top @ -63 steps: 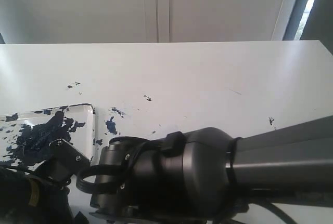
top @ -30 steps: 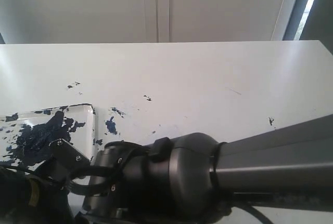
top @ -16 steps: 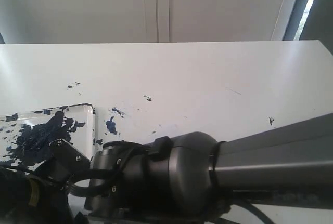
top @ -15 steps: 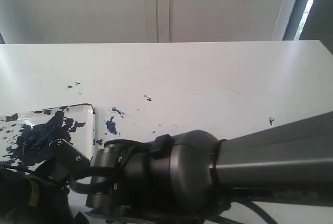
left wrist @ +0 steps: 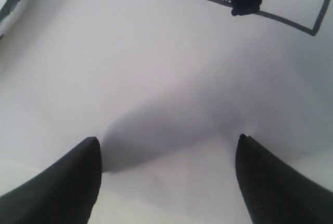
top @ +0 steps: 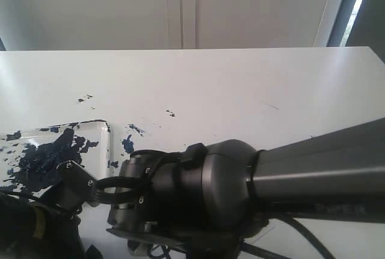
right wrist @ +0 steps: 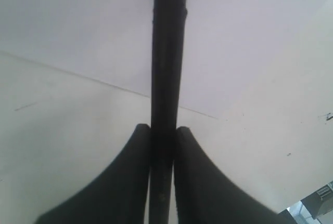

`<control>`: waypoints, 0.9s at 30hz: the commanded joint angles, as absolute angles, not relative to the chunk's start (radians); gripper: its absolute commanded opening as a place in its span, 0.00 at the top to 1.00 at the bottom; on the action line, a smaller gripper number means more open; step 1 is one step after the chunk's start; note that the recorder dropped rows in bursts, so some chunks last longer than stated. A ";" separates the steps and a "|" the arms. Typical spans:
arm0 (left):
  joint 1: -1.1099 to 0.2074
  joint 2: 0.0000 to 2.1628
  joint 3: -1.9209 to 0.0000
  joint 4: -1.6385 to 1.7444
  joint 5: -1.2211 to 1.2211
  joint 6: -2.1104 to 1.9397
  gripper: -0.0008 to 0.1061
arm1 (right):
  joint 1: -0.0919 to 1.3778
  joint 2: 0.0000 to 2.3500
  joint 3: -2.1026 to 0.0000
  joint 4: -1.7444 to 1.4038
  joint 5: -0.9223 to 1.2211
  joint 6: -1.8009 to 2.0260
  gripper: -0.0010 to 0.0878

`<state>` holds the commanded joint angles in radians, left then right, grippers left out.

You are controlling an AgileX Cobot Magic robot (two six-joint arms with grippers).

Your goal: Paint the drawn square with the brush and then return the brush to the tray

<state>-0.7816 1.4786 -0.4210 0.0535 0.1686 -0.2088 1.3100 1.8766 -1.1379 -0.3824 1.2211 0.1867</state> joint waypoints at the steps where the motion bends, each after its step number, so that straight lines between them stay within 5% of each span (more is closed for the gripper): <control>1: -0.782 1.479 -0.421 0.054 0.169 -0.209 0.29 | 1.315 1.877 -1.138 -0.382 1.221 0.187 0.99; 27: -0.782 1.479 -0.421 0.054 0.175 -0.209 0.29 | 1.382 1.877 -1.125 -0.469 1.221 0.186 0.99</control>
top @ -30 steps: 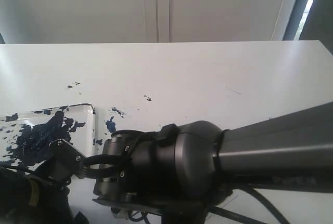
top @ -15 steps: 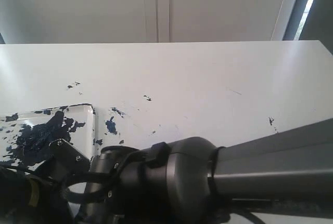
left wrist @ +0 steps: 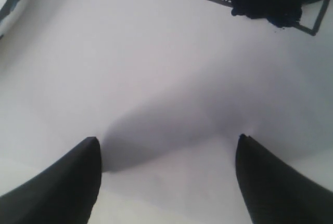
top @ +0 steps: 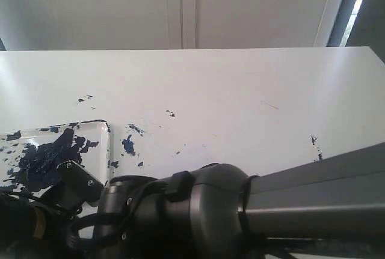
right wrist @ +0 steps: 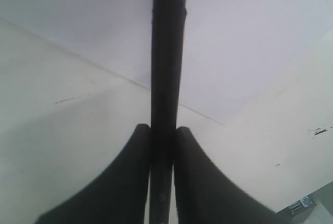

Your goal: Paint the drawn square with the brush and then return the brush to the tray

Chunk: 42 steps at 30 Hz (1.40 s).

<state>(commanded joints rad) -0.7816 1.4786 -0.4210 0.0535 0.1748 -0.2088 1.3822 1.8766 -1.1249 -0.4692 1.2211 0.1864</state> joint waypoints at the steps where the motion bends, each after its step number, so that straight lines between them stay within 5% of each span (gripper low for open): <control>1: -0.782 1.479 -0.421 0.054 0.177 -0.209 0.29 | 1.378 1.877 -1.116 -0.474 1.221 0.186 0.99; 42: -0.782 1.479 -0.421 0.047 0.198 -0.209 0.29 | 1.435 1.877 -1.058 -0.547 1.221 0.239 0.99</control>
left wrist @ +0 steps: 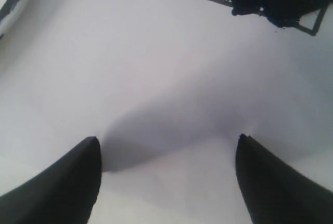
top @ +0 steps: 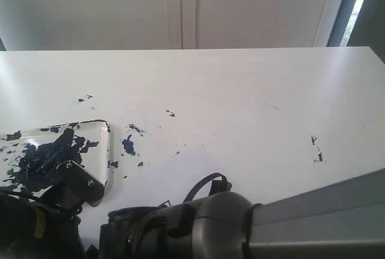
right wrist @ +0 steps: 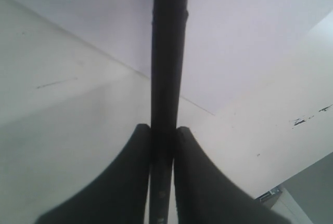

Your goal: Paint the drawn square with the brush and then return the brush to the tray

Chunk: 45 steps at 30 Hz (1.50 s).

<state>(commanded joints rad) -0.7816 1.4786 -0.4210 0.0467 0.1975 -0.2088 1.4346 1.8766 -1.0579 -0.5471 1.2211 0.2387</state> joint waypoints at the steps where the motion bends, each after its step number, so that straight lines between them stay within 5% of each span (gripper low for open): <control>1: -0.782 1.479 -0.421 0.047 0.199 -0.209 0.29 | 1.435 1.877 -1.053 -0.552 1.221 0.239 0.99; 45: -0.782 1.479 -0.421 0.045 0.192 -0.209 0.29 | 1.446 1.877 -1.046 -0.470 1.221 0.264 0.99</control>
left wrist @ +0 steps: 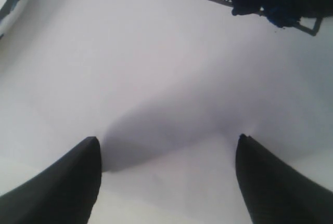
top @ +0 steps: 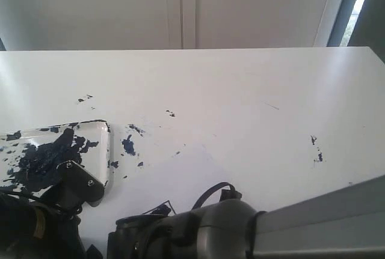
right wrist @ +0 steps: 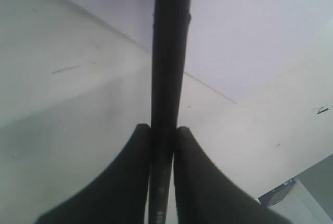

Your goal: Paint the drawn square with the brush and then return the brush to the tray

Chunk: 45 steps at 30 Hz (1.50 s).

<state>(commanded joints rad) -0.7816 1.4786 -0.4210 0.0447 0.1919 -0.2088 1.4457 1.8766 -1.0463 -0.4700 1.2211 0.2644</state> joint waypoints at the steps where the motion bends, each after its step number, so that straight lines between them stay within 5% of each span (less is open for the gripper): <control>1: -0.782 1.479 -0.421 0.045 0.192 -0.209 0.29 | 1.446 1.877 -1.046 -0.470 1.221 0.264 0.99; 45: -0.782 1.479 -0.421 0.042 0.210 -0.209 0.29 | 1.325 1.877 -1.001 -0.671 1.221 0.156 0.99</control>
<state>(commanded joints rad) -0.7816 1.4786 -0.4210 0.0421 0.2100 -0.2088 1.3254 1.8766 -1.0010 -0.6706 1.2211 0.1564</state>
